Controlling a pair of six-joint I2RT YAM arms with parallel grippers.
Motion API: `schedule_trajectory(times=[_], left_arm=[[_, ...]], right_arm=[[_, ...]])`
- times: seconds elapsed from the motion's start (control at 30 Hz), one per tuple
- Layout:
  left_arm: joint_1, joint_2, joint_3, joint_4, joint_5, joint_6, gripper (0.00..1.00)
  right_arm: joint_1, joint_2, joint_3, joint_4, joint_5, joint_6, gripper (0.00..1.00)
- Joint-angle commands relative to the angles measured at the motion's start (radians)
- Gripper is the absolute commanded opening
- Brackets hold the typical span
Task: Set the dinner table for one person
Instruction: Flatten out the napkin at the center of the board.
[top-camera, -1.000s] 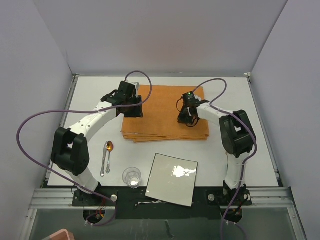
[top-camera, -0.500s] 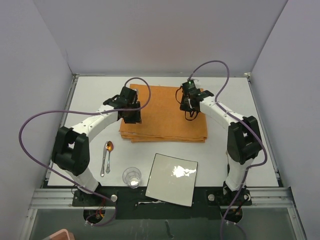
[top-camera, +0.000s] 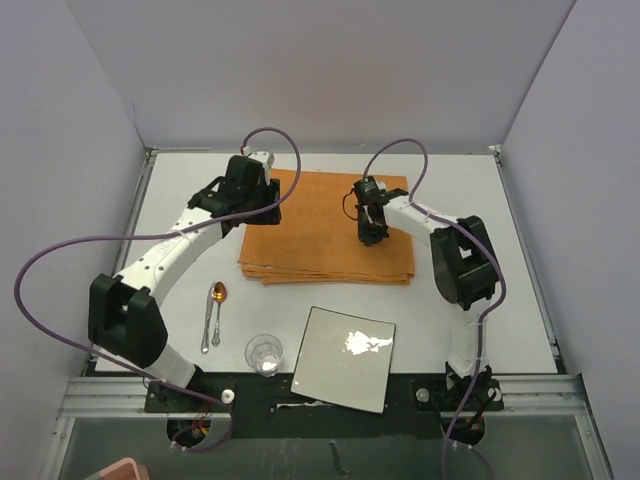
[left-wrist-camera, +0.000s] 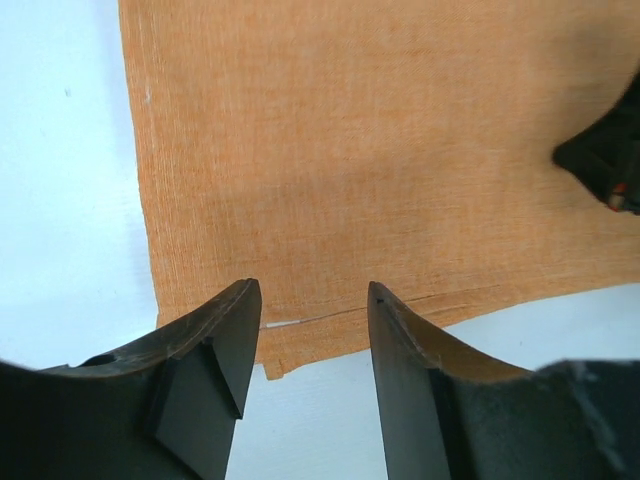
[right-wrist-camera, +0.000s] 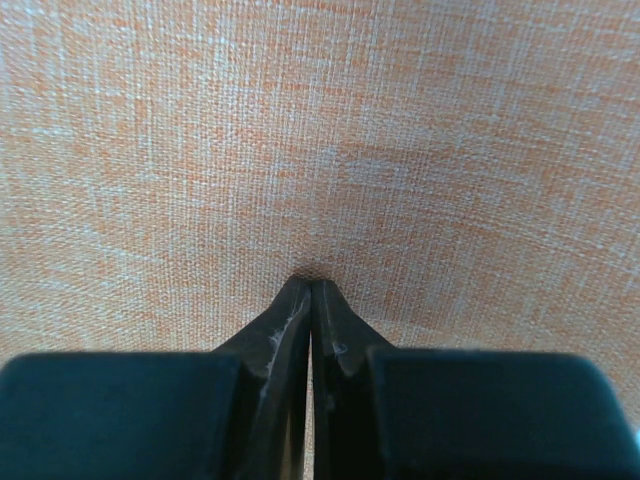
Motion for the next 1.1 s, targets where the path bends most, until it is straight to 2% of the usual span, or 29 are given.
schedule_trajectory(times=[0.0, 0.13, 0.4, 0.83, 1.07], left_arm=[[0.015, -0.134, 0.07, 0.054, 0.052, 0.112, 0.46], [0.021, -0.192, 0.037, 0.059, 0.057, 0.132, 0.52], [0.028, -0.202, 0.001, 0.061, 0.069, 0.134, 0.53], [0.029, -0.162, -0.032, 0.078, 0.109, 0.104, 0.54], [0.029, -0.159, -0.05, 0.074, 0.103, 0.11, 0.54]], right_arm=[[0.008, 0.046, 0.01, -0.042, -0.02, -0.053, 0.0], [-0.001, 0.067, 0.002, -0.048, -0.014, -0.052, 0.0], [-0.078, 0.052, -0.036, -0.023, -0.032, -0.053, 0.0], [-0.155, 0.12, 0.07, -0.04, -0.016, -0.084, 0.0], [-0.159, 0.072, 0.138, -0.049, -0.038, -0.093, 0.0]])
